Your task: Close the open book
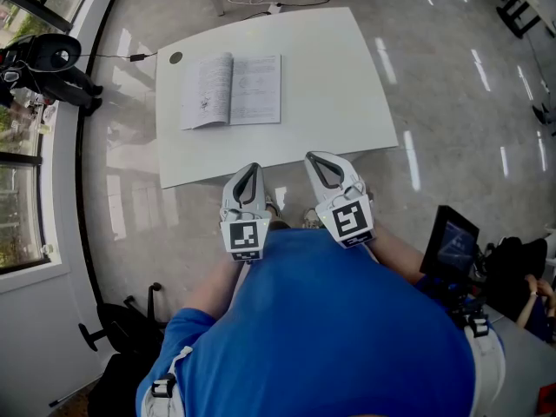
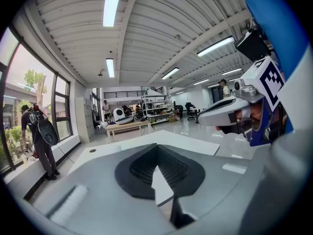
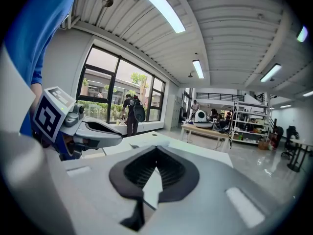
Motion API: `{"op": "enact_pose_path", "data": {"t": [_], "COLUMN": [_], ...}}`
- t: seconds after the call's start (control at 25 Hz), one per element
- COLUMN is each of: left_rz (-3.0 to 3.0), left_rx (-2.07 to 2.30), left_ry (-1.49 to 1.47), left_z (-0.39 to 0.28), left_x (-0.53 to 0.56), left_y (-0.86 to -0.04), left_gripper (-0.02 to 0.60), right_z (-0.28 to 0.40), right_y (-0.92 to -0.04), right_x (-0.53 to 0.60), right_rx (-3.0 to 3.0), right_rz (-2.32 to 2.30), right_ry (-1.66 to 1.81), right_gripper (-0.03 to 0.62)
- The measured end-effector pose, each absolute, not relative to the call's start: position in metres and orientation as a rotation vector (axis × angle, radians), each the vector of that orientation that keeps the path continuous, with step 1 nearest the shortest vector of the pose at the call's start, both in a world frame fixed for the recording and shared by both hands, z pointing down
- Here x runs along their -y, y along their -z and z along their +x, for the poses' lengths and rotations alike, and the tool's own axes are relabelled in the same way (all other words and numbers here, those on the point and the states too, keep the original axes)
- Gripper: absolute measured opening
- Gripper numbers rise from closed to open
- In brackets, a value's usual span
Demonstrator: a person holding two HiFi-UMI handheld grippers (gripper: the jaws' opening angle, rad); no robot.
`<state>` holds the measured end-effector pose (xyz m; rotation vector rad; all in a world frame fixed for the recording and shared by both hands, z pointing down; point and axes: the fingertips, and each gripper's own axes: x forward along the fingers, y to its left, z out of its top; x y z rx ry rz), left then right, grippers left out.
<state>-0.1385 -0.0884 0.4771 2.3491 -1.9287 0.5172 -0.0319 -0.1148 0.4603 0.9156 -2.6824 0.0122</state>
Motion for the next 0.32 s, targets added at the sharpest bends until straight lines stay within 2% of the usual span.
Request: {"op": "enact_pose_path", "data": {"t": [0.32], "left_rz": [2.316], "left_rx": [1.972], "left_ry": [-0.512], "left_z": [-0.1427], "left_x": [0.0849], "left_y": [-0.4815], "left_gripper": [0.006], "right_z": [-0.0321], "right_y": [-0.4676], "right_x": [0.1144], "right_rx": [2.691], "right_rz": [0.894], "right_ry": [0.020], "right_gripper": [0.003]}}
